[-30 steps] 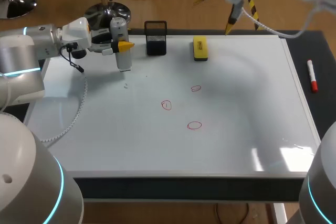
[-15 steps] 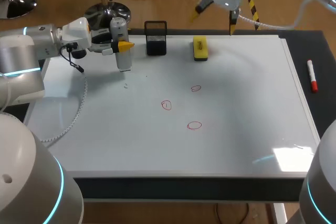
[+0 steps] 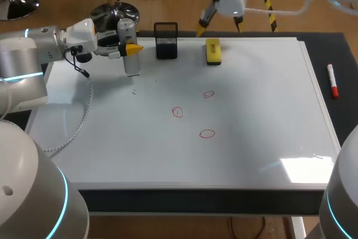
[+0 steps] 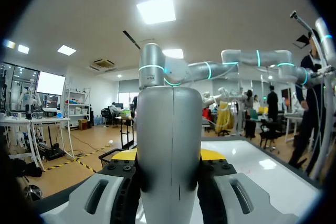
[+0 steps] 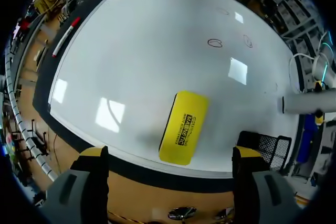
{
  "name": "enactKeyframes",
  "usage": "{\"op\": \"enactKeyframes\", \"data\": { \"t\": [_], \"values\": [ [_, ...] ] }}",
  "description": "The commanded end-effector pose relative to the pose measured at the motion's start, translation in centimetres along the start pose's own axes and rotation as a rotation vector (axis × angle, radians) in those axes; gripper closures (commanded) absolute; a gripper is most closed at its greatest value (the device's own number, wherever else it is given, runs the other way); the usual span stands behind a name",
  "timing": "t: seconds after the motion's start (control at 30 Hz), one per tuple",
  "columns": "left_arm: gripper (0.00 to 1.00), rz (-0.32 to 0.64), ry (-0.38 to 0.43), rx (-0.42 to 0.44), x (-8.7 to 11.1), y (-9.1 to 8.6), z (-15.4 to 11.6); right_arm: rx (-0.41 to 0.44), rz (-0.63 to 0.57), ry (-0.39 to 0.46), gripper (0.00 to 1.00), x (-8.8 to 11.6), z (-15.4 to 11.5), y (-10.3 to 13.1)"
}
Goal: Pick up the inspection probe, press it on each red-marked spot on the whiteboard one by one, put down the probe, pick up the eraser, and wipe off all the red marks.
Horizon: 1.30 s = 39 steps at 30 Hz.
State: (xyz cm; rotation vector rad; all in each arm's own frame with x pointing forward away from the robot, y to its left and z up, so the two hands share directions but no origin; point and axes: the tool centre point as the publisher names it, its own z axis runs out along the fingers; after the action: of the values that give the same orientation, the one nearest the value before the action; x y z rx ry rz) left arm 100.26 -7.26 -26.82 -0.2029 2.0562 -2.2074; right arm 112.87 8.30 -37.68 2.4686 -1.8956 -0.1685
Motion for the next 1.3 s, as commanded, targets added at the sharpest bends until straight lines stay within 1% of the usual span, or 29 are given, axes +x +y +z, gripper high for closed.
{"op": "enactKeyframes", "data": {
  "t": [0.03, 0.1, 0.13, 0.37, 0.57, 0.7, 0.83, 1.07, 1.13, 1.3],
  "values": [
    [1.0, 0.0, 0.001, 0.001, -0.1, 0.0, 0.0, -0.011, 0.057, 0.286, 0.0, -0.5, 0.5, -0.6],
    [1.0, 0.0, 0.001, 0.001, -0.1, 0.0, 0.0, -0.013, 0.091, 0.294, 0.0, -0.5, 0.8, -0.6],
    [1.0, 0.0, 0.001, 0.001, -0.1, 0.0, 0.0, -0.018, 0.124, 0.284, 0.0, -0.6, 0.8, -0.7],
    [1.0, 0.0, 0.001, 0.001, -0.1, 0.0, 0.0, -0.006, 0.184, 0.282, 0.0, -0.5, 1.6, -1.2],
    [1.0, 0.0, 0.001, 0.001, -0.1, 0.0, 0.0, 0.013, 0.269, 0.249, 0.0, -0.9, 1.7, -1.5],
    [1.0, 0.0, 0.001, 0.001, -0.1, 0.0, 0.0, 0.03, 0.32, 0.222, 0.0, -0.8, 2.0, -1.6],
    [1.0, 0.0, 0.001, 0.001, -0.1, 0.0, 0.0, 0.038, 0.34, 0.211, 0.0, -0.7, 2.2, -1.6],
    [1.0, 0.0, 0.001, 0.001, -0.1, 0.0, 0.0, 0.067, 0.365, 0.157, 0.0, -0.9, 2.5, -1.2],
    [1.0, 0.0, 0.001, 0.001, -0.1, 0.0, 0.0, 0.067, 0.383, 0.138, 0.0, -1.1, 2.6, -1.0],
    [1.0, 0.0, 0.001, 0.001, -0.1, 0.0, 0.0, 0.063, 0.388, 0.124, 0.0, -1.3, 2.9, -0.6]
  ]
}}
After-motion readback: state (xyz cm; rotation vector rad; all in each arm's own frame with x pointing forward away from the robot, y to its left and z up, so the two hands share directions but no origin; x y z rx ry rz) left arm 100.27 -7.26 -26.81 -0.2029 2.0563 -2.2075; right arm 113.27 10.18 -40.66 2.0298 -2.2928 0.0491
